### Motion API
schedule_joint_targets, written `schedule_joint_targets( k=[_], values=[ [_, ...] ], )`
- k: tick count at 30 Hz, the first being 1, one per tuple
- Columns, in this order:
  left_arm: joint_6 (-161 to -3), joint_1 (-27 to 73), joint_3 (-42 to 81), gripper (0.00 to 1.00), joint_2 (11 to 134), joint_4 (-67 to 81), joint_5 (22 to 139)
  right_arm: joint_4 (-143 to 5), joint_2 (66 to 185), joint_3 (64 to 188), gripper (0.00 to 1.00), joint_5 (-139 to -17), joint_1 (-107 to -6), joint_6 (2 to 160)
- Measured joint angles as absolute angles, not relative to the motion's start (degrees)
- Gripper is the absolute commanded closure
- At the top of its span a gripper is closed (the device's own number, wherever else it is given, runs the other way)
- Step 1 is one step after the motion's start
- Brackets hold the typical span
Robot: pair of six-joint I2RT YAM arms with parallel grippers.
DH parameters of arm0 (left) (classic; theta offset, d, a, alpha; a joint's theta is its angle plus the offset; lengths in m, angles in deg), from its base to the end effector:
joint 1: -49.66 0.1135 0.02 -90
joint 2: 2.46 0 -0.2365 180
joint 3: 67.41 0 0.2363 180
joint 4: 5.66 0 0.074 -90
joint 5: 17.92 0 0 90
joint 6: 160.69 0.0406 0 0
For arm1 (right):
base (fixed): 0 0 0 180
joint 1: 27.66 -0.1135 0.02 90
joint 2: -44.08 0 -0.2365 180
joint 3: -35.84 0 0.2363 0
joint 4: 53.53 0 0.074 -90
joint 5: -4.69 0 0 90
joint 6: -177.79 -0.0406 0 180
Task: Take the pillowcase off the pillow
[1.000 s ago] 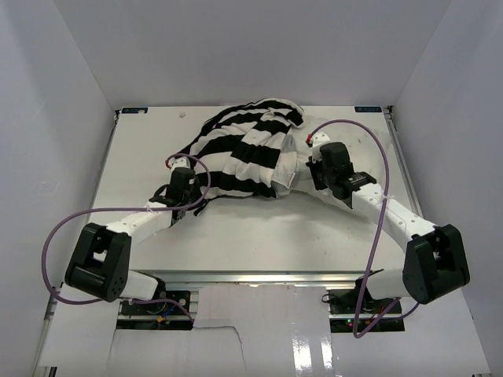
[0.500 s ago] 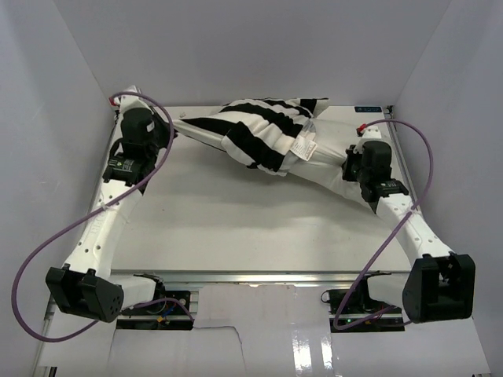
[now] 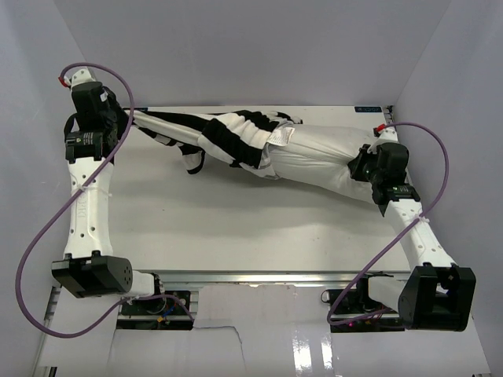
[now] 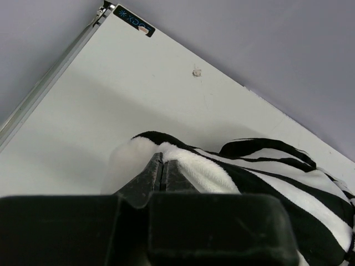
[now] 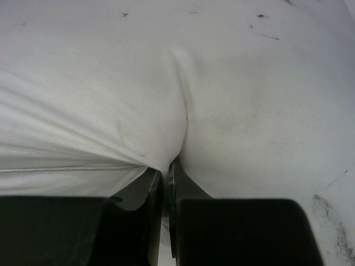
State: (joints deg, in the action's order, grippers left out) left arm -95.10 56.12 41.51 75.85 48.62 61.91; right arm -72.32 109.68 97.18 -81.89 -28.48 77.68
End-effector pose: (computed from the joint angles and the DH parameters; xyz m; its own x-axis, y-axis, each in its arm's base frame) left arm 0.2772 0.0386 0.4197 -0.2511 -0.4378 -0.8633 -0.4120 0.8554 -0.3139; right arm 0.2633 0.0062 0.2665 -0.3976 0.1696 -0.9018 0.0006 0.9828 0.1845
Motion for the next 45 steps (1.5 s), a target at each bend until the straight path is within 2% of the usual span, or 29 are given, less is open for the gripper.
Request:
schedule_joint_targets(
  k=[5, 21, 29, 45],
  values=[
    [-95.77, 58.59, 46.03, 1.00, 78.88, 51.65, 63.07, -72.32, 110.12, 97.18, 0.92, -80.14, -26.14, 76.81],
    [-100.61, 64.47, 45.62, 1.00, 80.24, 53.01, 65.91, -73.69, 107.76, 95.63, 0.92, -77.25, -19.03, 75.63],
    [-100.65, 64.77, 50.14, 1.00, 81.55, 55.17, 65.49, -74.48, 106.69, 94.84, 0.92, -78.52, -18.58, 74.79],
    [-99.23, 65.08, 51.04, 1.00, 81.31, 55.37, 61.93, -74.57, 106.34, 94.63, 0.92, -79.35, -16.91, 74.69]
  ],
)
